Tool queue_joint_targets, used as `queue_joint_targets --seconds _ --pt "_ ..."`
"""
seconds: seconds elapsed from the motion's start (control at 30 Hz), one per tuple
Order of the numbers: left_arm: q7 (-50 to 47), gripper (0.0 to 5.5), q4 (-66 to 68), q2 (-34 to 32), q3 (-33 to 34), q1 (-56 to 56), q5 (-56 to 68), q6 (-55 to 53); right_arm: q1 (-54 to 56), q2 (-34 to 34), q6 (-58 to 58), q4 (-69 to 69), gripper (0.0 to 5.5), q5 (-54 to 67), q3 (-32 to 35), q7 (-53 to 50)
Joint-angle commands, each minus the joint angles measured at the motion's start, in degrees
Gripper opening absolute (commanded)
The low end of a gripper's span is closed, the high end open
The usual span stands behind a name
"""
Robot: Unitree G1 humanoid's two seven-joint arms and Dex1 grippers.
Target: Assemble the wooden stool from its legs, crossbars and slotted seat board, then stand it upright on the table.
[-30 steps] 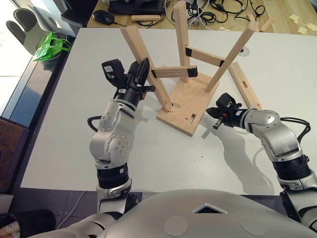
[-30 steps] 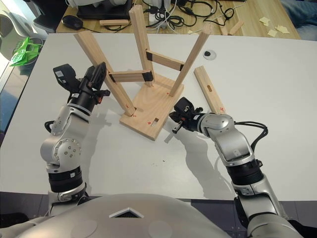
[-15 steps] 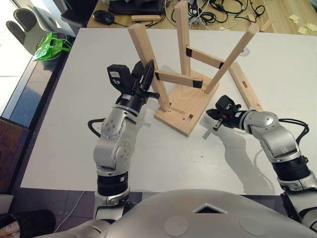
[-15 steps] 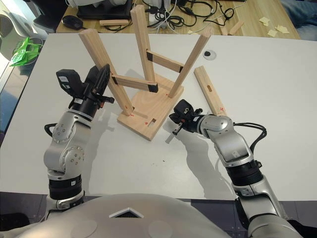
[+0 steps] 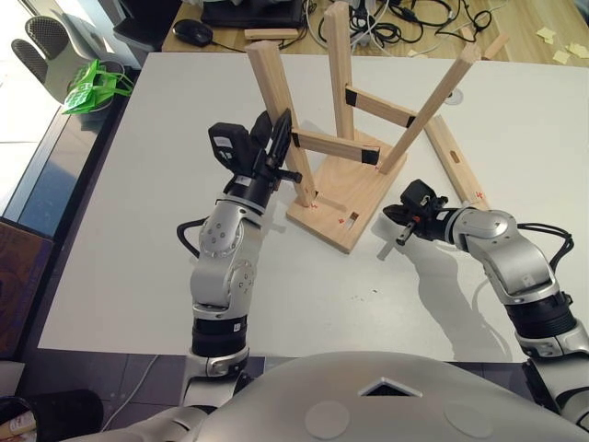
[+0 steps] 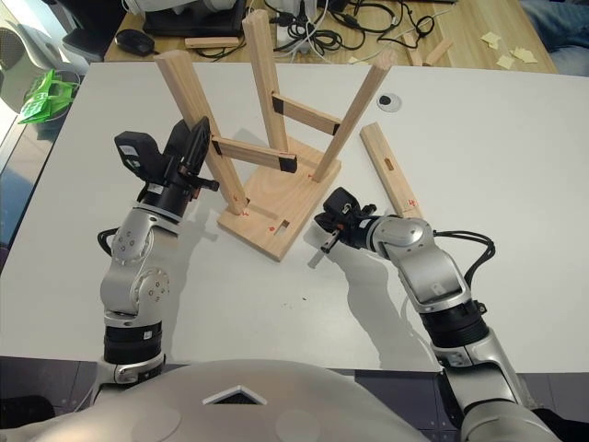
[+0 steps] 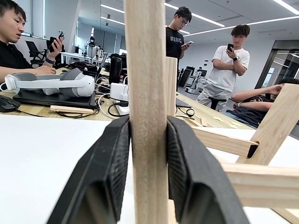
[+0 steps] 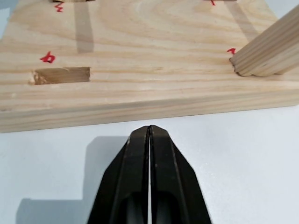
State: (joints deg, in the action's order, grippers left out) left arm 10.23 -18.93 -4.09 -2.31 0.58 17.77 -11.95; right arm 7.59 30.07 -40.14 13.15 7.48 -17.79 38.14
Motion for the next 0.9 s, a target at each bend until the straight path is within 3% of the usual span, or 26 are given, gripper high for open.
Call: queue_joint_targets --seconds 0.03,0.43,0.9 --pt "-0.7 1.04 1.0 0.4 0.9 1.3 -0.9 0.6 0.1 0.1 -0.1 0.6 0.00 -0.1 0.0 0.2" --pt "-0.4 1.04 1.1 2.3 1.3 1.8 0.4 0.8 -0.3 -0.9 -0.9 1.5 0.00 1.2 0.4 0.2" --pt "8.7 1.04 3.0 -1.4 -1.1 -0.7 2.6 0.2 0.6 -1.6 -2.7 3.0 0.00 3.9 1.9 0.3"
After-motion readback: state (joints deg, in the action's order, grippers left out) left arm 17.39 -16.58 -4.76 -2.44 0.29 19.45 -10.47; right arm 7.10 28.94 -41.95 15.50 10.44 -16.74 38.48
